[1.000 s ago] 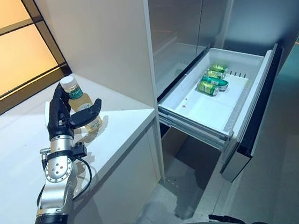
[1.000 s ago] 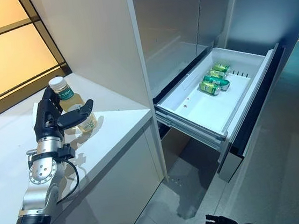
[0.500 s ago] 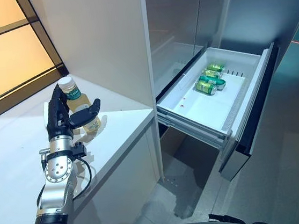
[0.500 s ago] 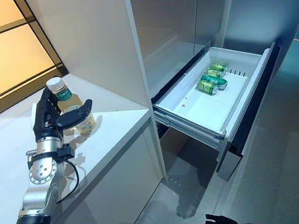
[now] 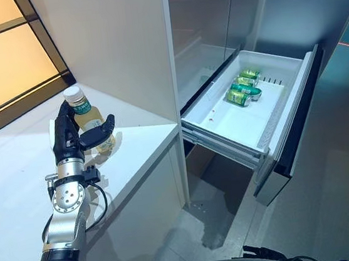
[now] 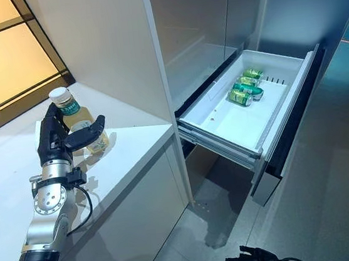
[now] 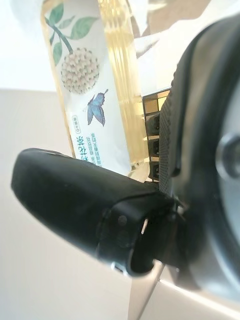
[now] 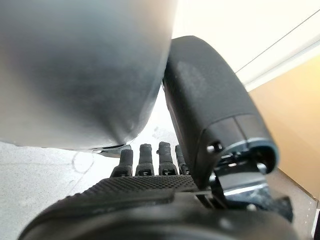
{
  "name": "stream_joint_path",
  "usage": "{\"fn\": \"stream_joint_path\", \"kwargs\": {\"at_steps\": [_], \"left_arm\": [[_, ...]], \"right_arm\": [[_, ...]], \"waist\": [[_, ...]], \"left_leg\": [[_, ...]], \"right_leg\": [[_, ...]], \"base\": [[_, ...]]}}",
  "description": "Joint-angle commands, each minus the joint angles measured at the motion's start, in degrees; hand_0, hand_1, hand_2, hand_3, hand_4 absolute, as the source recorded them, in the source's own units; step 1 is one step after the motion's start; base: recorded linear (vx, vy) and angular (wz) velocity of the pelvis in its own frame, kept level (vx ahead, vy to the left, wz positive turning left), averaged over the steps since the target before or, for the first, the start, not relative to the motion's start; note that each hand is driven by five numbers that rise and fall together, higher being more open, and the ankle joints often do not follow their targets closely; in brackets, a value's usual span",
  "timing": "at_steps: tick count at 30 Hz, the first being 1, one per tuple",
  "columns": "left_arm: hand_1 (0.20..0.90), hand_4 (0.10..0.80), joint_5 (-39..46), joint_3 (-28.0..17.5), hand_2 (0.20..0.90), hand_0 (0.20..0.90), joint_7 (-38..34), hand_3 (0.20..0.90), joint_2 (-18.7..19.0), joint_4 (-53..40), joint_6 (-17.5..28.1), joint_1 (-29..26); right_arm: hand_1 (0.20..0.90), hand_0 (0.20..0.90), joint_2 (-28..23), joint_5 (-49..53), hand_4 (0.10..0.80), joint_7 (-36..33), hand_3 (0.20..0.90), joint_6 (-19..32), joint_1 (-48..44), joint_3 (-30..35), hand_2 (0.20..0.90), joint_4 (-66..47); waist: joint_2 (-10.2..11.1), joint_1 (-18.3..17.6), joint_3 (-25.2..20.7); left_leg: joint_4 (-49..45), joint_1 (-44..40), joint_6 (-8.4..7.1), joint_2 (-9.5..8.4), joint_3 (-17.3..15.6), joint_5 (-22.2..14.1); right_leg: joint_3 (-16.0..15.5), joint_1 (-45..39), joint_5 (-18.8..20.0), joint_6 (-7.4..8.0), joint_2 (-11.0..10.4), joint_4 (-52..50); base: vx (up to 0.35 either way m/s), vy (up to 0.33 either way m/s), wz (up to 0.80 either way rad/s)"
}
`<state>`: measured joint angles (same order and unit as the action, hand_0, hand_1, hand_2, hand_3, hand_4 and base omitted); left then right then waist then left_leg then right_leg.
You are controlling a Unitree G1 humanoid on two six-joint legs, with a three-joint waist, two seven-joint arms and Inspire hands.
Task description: Put drinks into fridge and close the fridge
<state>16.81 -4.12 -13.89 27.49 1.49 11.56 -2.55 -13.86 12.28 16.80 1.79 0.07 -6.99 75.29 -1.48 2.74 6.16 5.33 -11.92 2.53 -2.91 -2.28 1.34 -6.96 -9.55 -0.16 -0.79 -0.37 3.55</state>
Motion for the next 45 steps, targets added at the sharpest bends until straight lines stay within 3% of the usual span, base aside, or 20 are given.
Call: {"fn": "stream_joint_path", "kwargs": {"at_steps": [1,15,19,22,23,25,28,32,39,45], "left_arm": [[0.300,0.100,-1.4,-0.6,0.300,0.300,-0.9,0.200,2.5,-1.8,7.8,-7.9],[0.300,0.100,1.4,-0.2,0.300,0.300,-0.8,0.200,1.7,-3.0,10.1,-8.5],[0.300,0.100,14.6,-0.7,0.300,0.300,8.1,0.200,0.4,-6.6,11.2,-8.3],[0.300,0.100,28.8,0.0,0.300,0.300,17.4,0.200,-3.3,-9.7,9.2,-8.2],[0.300,0.100,35.1,0.5,0.300,0.300,21.3,0.200,-4.9,-10.8,8.0,-8.0],[0.300,0.100,45.6,1.8,0.300,0.300,28.3,0.200,-7.9,-12.9,5.8,-7.0],[0.300,0.100,59.8,3.7,0.300,0.300,40.4,0.200,-12.7,-13.6,0.0,-5.9],[0.300,0.100,68.8,6.8,0.300,0.300,49.2,0.200,-16.0,-14.6,-4.7,-4.9],[0.300,0.100,69.4,8.3,0.300,0.300,57.0,0.200,-15.1,-15.1,-5.1,-3.1],[0.300,0.100,63.6,7.4,0.300,0.300,57.0,0.200,-12.6,-16.9,-1.8,-2.3]], "right_arm": [[0.900,0.900,0.8,-0.9,0.800,0.8,0.900,1.0,-0.2,-1.3,0.900,4.0],[0.900,0.900,0.3,-1.4,0.800,1.1,0.900,1.6,-0.3,-1.1,0.900,4.2],[0.900,0.900,0.2,-1.3,0.800,1.6,0.900,-0.1,0.5,-2.1,0.900,-0.9],[0.900,0.900,0.4,-3.7,0.800,0.4,0.900,3.5,0.5,-4.1,0.900,-5.1],[0.900,0.900,0.2,-4.8,0.800,-0.7,0.900,5.5,0.6,-5.2,0.900,-8.7],[0.900,0.900,-0.3,-5.0,0.800,-2.8,0.900,2.8,1.2,-7.0,0.900,-21.6],[0.900,0.900,-0.7,-7.0,0.800,-5.7,0.900,3.0,1.9,-8.7,0.900,-36.4],[0.900,0.900,-1.4,-3.1,0.800,-3.6,0.900,3.5,2.5,-7.3,0.900,-51.0],[0.900,0.900,-4.0,7.0,0.800,8.3,0.900,1.1,1.1,-1.7,0.900,-69.8],[0.900,0.900,-8.1,9.5,0.800,11.0,0.900,1.4,-1.5,1.8,0.900,-84.1]], "waist": [[-0.7,-0.9,-0.6],[0.0,-1.0,-1.0],[1.2,-1.2,-0.5],[1.6,-1.1,0.0],[1.7,-1.1,0.2],[2.0,-1.5,0.7],[2.4,-2.2,1.1],[2.8,-3.6,1.1],[2.4,-5.0,-0.1],[2.0,-5.2,-1.6]], "left_leg": [[-3.5,0.1,2.43,-1.80,-1.2,-7.1],[-3.6,0.2,2.14,-1.48,-1.2,-7.2],[-3.7,0.4,1.71,-1.00,-1.0,-7.0],[-3.6,0.5,1.40,-0.69,-0.6,-6.6],[-3.5,0.6,1.29,-0.60,-0.4,-6.4],[-3.3,0.7,1.13,-0.44,0.1,-6.0],[-3.0,1.1,0.70,-0.24,0.2,-5.4],[-1.9,1.0,0.04,0.20,-0.1,-4.7],[-0.5,0.8,-1.34,0.94,-1.3,-3.7],[-0.3,1.2,-1.63,1.17,-1.9,-3.4]], "right_leg": [[-0.7,2.9,-5.4,4.82,-3.2,-10.6],[-0.1,2.5,-5.4,4.40,-2.3,-9.7],[0.0,2.3,-5.4,4.06,-1.7,-9.4],[0.0,2.1,-5.1,3.69,-1.2,-9.0],[0.0,2.1,-5.0,3.57,-1.0,-8.8],[0.0,2.1,-4.7,3.38,-0.9,-8.6],[0.1,2.2,-4.1,3.27,-0.6,-8.0],[0.4,2.1,-3.6,3.23,-0.3,-6.8],[0.2,1.3,-2.3,3.53,-0.2,-4.0],[0.4,1.3,-1.7,3.36,0.0,-2.8]], "base": [[0.013,0.010,-0.05],[-0.002,-0.012,-0.01],[-0.051,-0.105,0.00],[-0.067,-0.102,0.02],[-0.078,-0.104,0.01],[-0.094,-0.117,0.01],[-0.099,-0.097,0.00],[-0.103,-0.085,0.01],[-0.067,-0.048,0.00],[-0.039,-0.015,-0.02]]}}
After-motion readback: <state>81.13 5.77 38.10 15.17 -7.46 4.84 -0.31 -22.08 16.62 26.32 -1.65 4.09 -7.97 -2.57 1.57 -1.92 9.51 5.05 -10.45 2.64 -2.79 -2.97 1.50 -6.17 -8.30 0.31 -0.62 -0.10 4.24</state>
